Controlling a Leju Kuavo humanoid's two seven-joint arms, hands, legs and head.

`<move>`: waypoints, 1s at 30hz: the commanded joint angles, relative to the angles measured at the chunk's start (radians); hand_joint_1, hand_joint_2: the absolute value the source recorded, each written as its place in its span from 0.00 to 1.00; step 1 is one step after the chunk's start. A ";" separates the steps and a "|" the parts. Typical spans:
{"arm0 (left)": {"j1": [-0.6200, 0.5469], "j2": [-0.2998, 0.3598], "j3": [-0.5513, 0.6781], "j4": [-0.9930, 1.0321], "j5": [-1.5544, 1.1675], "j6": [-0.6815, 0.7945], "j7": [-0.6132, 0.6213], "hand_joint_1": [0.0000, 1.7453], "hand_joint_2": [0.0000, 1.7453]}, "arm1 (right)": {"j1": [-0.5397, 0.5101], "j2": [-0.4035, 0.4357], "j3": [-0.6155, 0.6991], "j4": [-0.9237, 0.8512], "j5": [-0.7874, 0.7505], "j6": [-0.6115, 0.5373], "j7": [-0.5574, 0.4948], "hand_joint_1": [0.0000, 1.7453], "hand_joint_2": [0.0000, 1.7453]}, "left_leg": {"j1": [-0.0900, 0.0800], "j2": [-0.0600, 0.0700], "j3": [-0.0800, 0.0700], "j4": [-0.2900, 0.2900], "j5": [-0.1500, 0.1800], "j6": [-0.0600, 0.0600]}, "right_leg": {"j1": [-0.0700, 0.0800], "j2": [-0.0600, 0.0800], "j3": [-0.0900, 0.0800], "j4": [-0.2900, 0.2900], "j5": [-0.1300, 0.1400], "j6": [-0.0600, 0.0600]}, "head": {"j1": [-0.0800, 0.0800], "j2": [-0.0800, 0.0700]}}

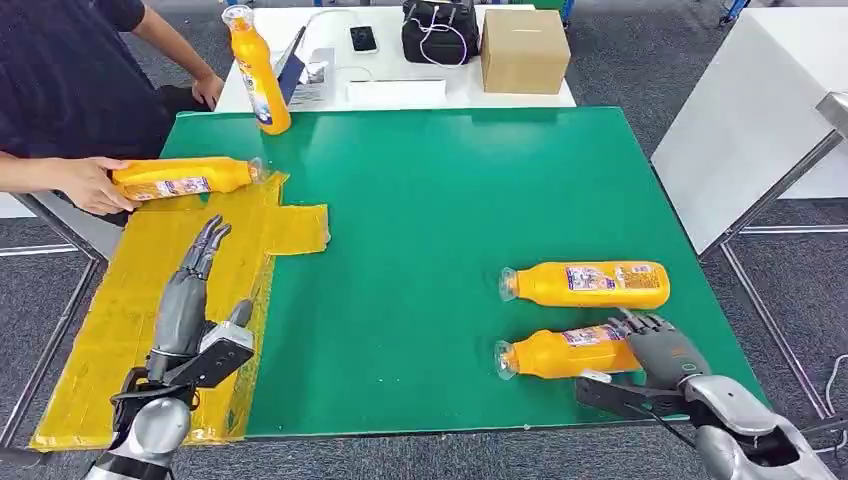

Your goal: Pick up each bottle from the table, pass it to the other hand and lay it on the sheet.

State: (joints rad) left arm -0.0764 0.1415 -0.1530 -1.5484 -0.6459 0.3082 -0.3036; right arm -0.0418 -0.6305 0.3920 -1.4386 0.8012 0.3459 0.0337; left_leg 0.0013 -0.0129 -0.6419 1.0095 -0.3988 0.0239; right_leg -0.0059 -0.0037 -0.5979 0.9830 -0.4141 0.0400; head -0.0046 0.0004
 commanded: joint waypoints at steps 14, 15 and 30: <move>-0.143 0.013 -0.122 0.178 0.082 0.019 -0.032 0.00 0.00 | -0.034 -0.174 0.329 0.135 -0.164 0.134 -0.027 1.00 1.00 | 0.003 -0.007 0.022 -0.002 -0.007 0.003 | 0.003 -0.006 0.019 -0.010 -0.007 0.003 | -0.001 0.000; -0.149 0.011 -0.126 0.176 0.082 0.019 -0.032 0.00 0.00 | -0.034 -0.165 0.335 0.139 -0.162 0.132 -0.022 1.00 1.00 | 0.002 -0.007 0.022 -0.001 -0.008 0.003 | 0.003 -0.005 0.019 -0.010 -0.007 0.004 | 0.000 0.000; -0.039 -0.119 -0.145 0.076 1.058 -0.495 0.045 0.00 1.00 | -0.035 0.239 0.032 -0.166 -1.080 0.188 -0.284 1.00 1.00 | 0.004 0.013 0.027 -0.002 -0.013 0.002 | 0.005 0.012 0.032 -0.013 -0.003 0.000 | 0.001 0.000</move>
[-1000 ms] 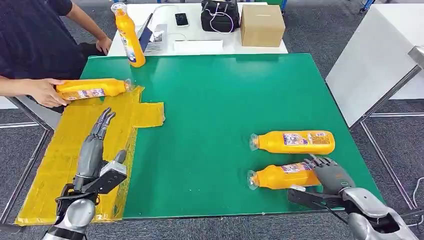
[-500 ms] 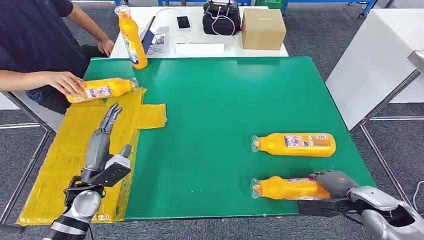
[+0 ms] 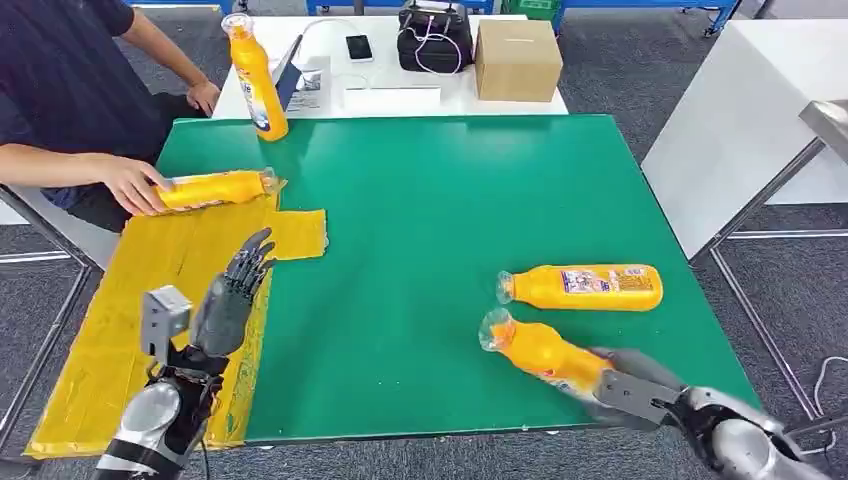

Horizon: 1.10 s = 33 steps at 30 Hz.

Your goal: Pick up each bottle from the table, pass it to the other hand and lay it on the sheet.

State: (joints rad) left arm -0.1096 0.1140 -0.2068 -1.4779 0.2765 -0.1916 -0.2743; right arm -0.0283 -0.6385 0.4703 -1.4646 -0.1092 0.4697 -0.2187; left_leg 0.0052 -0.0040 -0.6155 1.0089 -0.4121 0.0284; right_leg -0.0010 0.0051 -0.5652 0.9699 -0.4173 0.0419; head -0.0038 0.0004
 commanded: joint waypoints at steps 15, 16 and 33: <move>0.099 -0.100 -0.130 -0.186 -0.032 0.204 -0.024 0.00 1.00 | -0.124 0.449 -0.010 -0.103 0.436 -0.534 0.135 1.00 1.00 | 0.000 0.001 -0.011 0.000 0.004 -0.001 | 0.000 0.000 -0.012 0.003 -0.001 -0.001 | 0.000 0.000; 0.098 -0.108 -0.130 -0.189 -0.065 0.223 -0.031 0.00 1.00 | -0.142 0.467 0.000 -0.071 0.476 -0.563 0.154 1.00 1.00 | 0.000 0.002 -0.009 0.000 0.003 -0.002 | 0.000 0.000 -0.011 0.003 -0.001 -0.001 | -0.001 0.000; 0.074 -0.150 -0.121 -0.203 -0.101 0.257 -0.027 0.00 1.00 | -0.250 0.589 0.130 0.048 0.666 -0.667 0.204 1.00 1.00 | 0.000 -0.002 -0.011 0.000 0.004 -0.001 | 0.000 -0.003 -0.012 0.004 -0.001 -0.001 | 0.000 0.000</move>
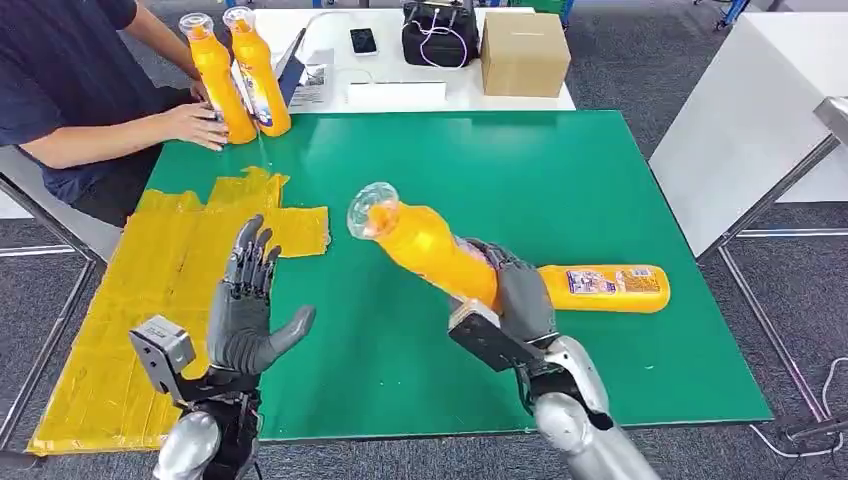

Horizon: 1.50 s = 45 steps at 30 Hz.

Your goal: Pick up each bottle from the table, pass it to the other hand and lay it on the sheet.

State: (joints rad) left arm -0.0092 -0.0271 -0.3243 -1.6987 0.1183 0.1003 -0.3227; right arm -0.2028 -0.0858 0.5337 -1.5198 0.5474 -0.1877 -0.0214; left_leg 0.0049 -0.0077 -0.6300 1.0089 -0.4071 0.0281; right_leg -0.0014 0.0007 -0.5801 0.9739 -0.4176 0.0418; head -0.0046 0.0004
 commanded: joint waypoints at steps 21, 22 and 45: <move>-0.027 -0.002 0.049 0.009 0.316 -0.195 0.094 0.00 1.00 | -0.093 0.044 0.262 0.153 0.059 0.056 0.025 1.00 1.00 | 0.000 0.001 0.001 0.000 -0.001 -0.001 | 0.000 0.001 0.001 0.000 0.000 -0.001 | 0.000 0.000; -0.027 -0.002 0.049 0.009 0.316 -0.195 0.094 0.00 1.00 | -0.093 0.044 0.262 0.153 0.059 0.056 0.025 1.00 1.00 | 0.000 0.001 0.000 0.000 0.000 -0.001 | 0.000 0.000 0.000 0.000 0.000 0.000 | 0.000 0.000; -0.054 0.072 -0.102 0.024 0.081 -0.258 0.085 0.00 1.00 | -0.155 0.056 0.286 0.218 0.014 0.124 0.027 1.00 1.00 | 0.000 0.000 0.002 -0.001 -0.001 -0.001 | 0.000 0.000 0.002 0.000 -0.001 -0.001 | 0.001 0.000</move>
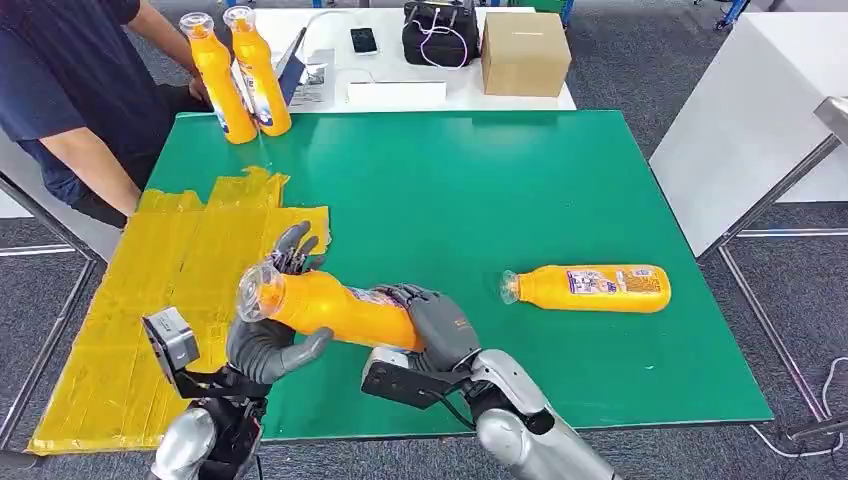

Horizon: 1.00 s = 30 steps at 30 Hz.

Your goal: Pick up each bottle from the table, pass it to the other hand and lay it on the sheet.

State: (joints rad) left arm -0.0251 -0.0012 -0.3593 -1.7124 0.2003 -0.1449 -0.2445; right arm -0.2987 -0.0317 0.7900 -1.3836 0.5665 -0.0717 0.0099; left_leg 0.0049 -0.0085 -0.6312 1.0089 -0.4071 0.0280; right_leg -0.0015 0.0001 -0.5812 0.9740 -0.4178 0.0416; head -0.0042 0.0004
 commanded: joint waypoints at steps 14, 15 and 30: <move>-0.033 0.042 -0.065 0.030 0.018 -0.037 -0.004 1.00 1.00 | -0.070 0.005 0.041 0.088 -0.008 0.015 -0.006 1.00 1.00 | 0.000 0.001 0.004 0.000 -0.002 -0.001 | 0.000 0.001 0.004 0.000 -0.002 -0.001 | 0.000 0.000; -0.033 0.042 -0.065 0.030 0.018 -0.037 -0.004 1.00 1.00 | -0.070 0.005 0.041 0.088 -0.008 0.015 -0.006 1.00 1.00 | 0.000 0.001 0.003 0.000 -0.001 -0.001 | 0.000 0.000 0.003 0.000 -0.001 0.000 | 0.000 0.000; -0.005 0.028 -0.029 0.009 0.041 -0.034 -0.018 1.00 1.00 | -0.087 0.016 0.055 0.097 -0.016 0.031 -0.001 1.00 1.00 | 0.000 0.001 0.002 0.000 -0.001 -0.001 | 0.000 0.001 0.001 0.000 0.000 0.000 | 0.000 0.000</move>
State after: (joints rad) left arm -0.0257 0.0229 -0.3719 -1.7124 0.2380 -0.1717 -0.2602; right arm -0.3281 -0.0256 0.8068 -1.3500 0.5577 -0.0584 0.0000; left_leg 0.0049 -0.0085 -0.6313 1.0089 -0.4071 0.0280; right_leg -0.0014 0.0000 -0.5811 0.9741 -0.4178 0.0416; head -0.0042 0.0004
